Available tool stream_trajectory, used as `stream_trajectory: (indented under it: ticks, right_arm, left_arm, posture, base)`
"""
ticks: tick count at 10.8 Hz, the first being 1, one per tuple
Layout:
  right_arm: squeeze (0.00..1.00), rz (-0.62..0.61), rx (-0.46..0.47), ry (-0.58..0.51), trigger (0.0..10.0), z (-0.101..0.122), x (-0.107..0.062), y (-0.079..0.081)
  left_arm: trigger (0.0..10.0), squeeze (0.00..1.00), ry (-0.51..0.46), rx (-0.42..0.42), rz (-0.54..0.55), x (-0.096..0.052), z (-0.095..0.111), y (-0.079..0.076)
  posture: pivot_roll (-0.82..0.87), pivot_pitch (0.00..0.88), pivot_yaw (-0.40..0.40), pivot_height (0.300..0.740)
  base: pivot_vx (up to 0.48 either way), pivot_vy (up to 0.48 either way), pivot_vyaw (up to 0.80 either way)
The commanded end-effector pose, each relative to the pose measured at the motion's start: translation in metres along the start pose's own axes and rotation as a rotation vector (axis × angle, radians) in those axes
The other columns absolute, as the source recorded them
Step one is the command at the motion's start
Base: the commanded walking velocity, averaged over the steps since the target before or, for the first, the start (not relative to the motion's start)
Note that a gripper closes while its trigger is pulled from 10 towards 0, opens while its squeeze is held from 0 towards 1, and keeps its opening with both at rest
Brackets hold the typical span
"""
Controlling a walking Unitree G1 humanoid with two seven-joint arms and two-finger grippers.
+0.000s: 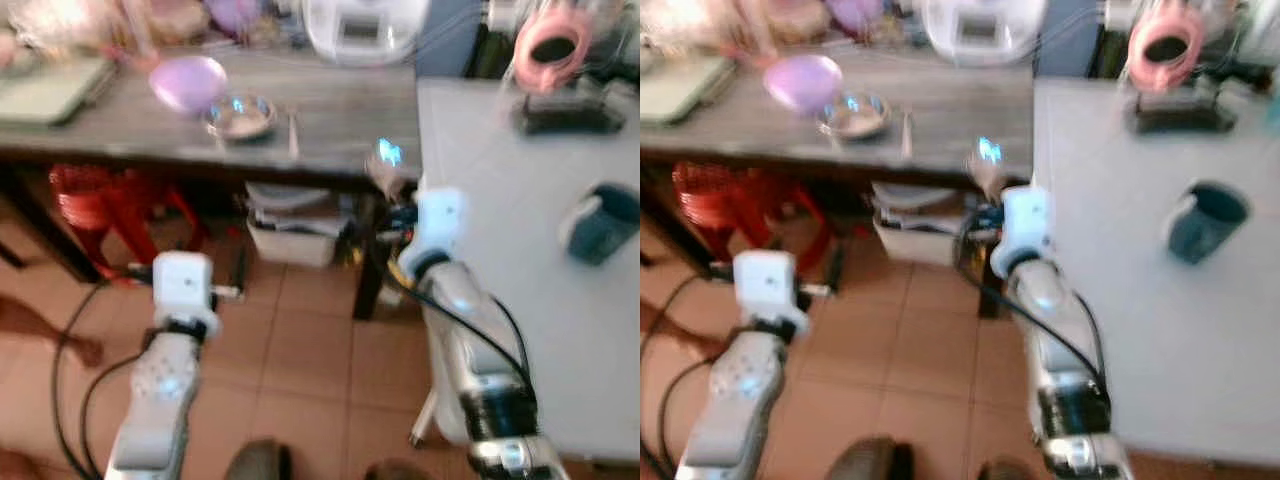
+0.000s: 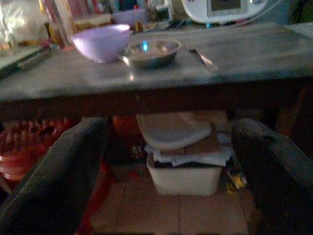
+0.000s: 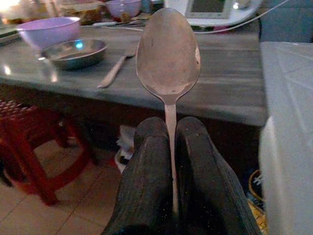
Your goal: Setting the table
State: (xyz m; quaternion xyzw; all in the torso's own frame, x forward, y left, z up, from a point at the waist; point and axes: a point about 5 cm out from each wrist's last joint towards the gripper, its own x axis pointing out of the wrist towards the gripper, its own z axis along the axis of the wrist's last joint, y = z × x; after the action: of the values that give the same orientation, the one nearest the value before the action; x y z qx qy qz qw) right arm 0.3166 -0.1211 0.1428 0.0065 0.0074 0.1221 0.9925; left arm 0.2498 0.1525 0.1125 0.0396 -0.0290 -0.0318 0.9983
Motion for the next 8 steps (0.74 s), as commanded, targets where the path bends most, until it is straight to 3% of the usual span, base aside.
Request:
stream_trajectory:
  ticks: [1,7,8]
  right_arm:
    - [0.0,-0.025,-0.015,-0.024,0.0,0.0054,-0.0022,-0.0079]
    - [0.0,-0.025,-0.019,-0.014,0.0,0.0022,-0.0049,-0.008]
    - [0.0,-0.023,-0.018,-0.014,0.0,0.0021,-0.0049,-0.0071]
  left_arm:
    - [10.0,0.0,-0.004,-0.002,-0.019,-0.0003,0.0003,-0.0041]
    - [10.0,0.0,-0.01,0.026,-0.034,-0.0016,0.0002,-0.0057]
    - [10.0,0.0,-0.016,0.028,-0.04,-0.0026,0.0009,-0.0067]
  posture:
    - [0.06,0.081,0.029,0.74]
    - [0.06,0.089,0.031,0.74]
    - [0.07,0.091,0.032,0.74]
  base:
    - [0.341,0.337,0.0]
    - [0.313,0.362,0.0]
    - [0.48,0.0,0.0]
